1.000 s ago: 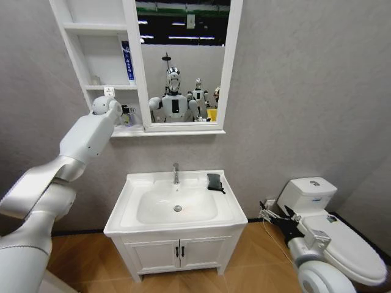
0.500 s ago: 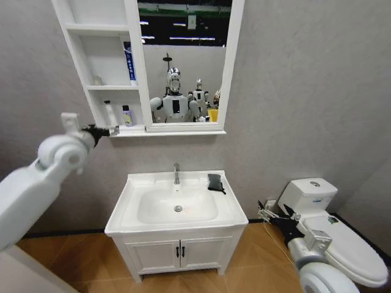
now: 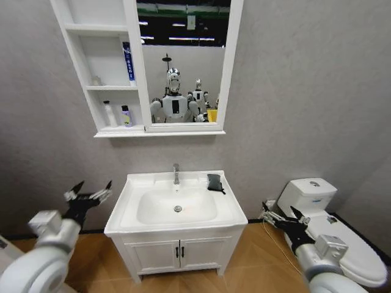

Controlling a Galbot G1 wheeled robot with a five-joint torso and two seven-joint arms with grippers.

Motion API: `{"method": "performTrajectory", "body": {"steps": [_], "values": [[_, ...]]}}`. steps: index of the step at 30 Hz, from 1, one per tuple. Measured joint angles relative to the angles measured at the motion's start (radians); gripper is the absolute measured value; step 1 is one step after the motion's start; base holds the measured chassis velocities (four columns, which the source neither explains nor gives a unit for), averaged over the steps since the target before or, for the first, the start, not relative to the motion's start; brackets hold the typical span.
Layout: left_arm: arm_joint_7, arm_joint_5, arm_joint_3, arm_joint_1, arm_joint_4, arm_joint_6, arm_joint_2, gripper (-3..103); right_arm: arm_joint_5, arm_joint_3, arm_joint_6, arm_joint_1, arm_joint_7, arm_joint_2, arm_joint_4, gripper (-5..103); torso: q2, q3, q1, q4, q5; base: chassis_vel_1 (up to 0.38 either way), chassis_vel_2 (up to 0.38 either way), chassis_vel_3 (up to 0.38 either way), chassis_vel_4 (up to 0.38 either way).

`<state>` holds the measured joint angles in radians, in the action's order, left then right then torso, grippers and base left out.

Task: Move facial cleanser and shampoo from washbasin to cabinet, then wipe washbasin with towel.

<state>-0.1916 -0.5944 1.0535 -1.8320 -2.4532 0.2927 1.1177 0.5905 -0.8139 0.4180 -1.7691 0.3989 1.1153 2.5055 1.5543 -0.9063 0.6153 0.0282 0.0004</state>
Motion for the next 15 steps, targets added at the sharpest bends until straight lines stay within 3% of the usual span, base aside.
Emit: {"method": "performTrajectory", "body": {"steps": [2, 5, 15], "values": [[0.059, 0.034, 0.035, -0.057, -0.022, -0.033, 0.085, 100, -0.001, 0.002, -0.003, 0.005, -0.003, -0.017, 0.0, 100, 0.0, 0.0, 0.0, 0.0007, 0.0002, 0.0, 0.0, 0.0, 0.0], [0.064, 0.052, 0.038, -0.064, -0.037, -0.033, 0.121, 100, 0.001, 0.001, -0.005, 0.003, -0.003, -0.028, -0.002, 100, 0.0, 0.0, 0.0, 0.0012, 0.0, 0.0, 0.0, 0.0, 0.0], [0.056, 0.049, 0.027, -0.057, -0.033, -0.025, 0.125, 100, 0.015, 0.002, -0.003, 0.018, -0.005, -0.063, -0.004, 100, 0.0, 0.0, 0.0, 0.0009, -0.0003, 0.0, 0.0, 0.0, 0.0]]}}
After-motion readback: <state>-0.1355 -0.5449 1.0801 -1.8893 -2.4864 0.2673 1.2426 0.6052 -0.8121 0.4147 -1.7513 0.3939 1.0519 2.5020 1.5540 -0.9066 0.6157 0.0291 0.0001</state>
